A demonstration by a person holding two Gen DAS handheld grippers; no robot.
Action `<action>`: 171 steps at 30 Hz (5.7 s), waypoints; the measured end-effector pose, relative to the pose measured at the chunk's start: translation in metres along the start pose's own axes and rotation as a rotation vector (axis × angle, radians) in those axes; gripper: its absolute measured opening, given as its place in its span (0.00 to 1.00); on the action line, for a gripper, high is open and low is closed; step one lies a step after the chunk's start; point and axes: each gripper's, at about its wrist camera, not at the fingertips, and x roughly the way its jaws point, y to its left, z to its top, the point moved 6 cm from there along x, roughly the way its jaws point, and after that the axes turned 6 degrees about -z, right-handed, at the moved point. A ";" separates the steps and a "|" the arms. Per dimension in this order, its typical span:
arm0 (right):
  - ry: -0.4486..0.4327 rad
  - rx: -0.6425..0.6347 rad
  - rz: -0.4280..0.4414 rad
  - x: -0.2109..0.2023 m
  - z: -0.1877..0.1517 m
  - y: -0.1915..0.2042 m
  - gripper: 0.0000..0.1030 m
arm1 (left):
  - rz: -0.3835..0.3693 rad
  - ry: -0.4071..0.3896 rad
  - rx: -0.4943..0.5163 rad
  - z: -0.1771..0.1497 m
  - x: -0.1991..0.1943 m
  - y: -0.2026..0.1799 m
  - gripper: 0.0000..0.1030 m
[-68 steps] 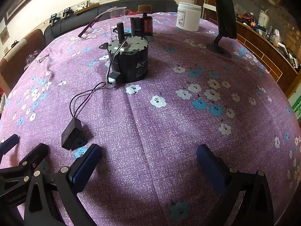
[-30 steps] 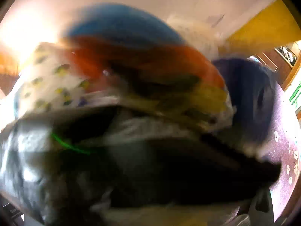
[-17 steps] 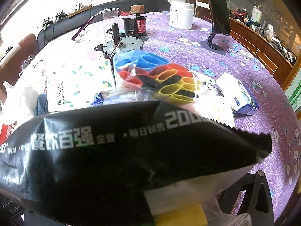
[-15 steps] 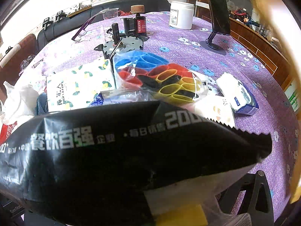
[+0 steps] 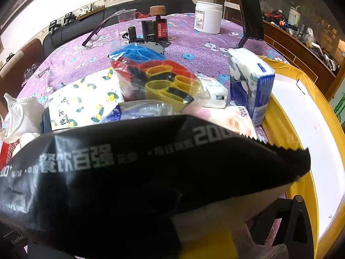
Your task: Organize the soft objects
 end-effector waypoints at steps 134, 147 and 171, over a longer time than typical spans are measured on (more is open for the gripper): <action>-0.141 -0.320 0.761 -0.092 -0.019 -0.125 0.41 | -0.079 -0.127 -0.392 -0.025 -0.067 0.026 0.39; -0.168 -0.233 0.763 -0.091 -0.004 -0.154 0.41 | -0.176 -0.183 -0.242 -0.006 -0.111 -0.052 0.39; 0.002 0.129 0.609 0.010 0.134 -0.288 0.40 | -0.501 0.089 0.052 0.086 0.006 -0.342 0.39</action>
